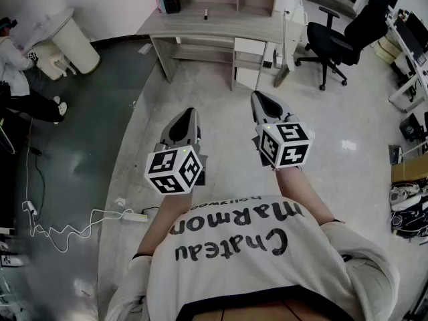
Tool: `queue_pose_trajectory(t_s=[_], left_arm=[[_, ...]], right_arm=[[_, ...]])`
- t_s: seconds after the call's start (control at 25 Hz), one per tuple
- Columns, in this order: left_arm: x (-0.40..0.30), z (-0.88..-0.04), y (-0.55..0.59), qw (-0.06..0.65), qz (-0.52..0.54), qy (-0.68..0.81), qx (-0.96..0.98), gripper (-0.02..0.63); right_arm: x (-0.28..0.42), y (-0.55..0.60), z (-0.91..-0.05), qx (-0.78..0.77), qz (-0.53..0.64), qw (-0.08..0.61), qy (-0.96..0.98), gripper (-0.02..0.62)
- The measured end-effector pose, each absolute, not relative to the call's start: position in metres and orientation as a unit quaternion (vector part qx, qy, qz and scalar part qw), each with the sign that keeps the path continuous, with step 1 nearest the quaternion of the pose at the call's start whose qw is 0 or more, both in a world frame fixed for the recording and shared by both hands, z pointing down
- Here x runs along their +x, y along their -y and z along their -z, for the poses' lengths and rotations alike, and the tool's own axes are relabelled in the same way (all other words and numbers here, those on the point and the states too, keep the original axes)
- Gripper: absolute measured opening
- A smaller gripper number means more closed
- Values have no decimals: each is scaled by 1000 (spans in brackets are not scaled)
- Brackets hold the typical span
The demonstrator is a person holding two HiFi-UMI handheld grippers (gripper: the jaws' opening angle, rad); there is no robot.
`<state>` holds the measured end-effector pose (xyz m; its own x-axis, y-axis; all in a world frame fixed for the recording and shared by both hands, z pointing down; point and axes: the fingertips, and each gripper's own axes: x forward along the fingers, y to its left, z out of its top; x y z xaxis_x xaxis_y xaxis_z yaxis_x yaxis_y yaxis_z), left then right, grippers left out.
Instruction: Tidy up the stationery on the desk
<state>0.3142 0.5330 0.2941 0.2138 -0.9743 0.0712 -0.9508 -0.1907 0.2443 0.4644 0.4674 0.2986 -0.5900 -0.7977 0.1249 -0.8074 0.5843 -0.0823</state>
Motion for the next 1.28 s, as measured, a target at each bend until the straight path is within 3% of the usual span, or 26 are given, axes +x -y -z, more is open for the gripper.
queue_pose_trajectory(t_s=[0.88,1.28], left_arm=[[218,-291,-513,101,51,623,774,17],[168,-328,-482,139,27,622,770,17]], right_arm=[[400,-446,-316,455,-105,38,883,9],[360,-422,-341,461,-109,61,878,9]])
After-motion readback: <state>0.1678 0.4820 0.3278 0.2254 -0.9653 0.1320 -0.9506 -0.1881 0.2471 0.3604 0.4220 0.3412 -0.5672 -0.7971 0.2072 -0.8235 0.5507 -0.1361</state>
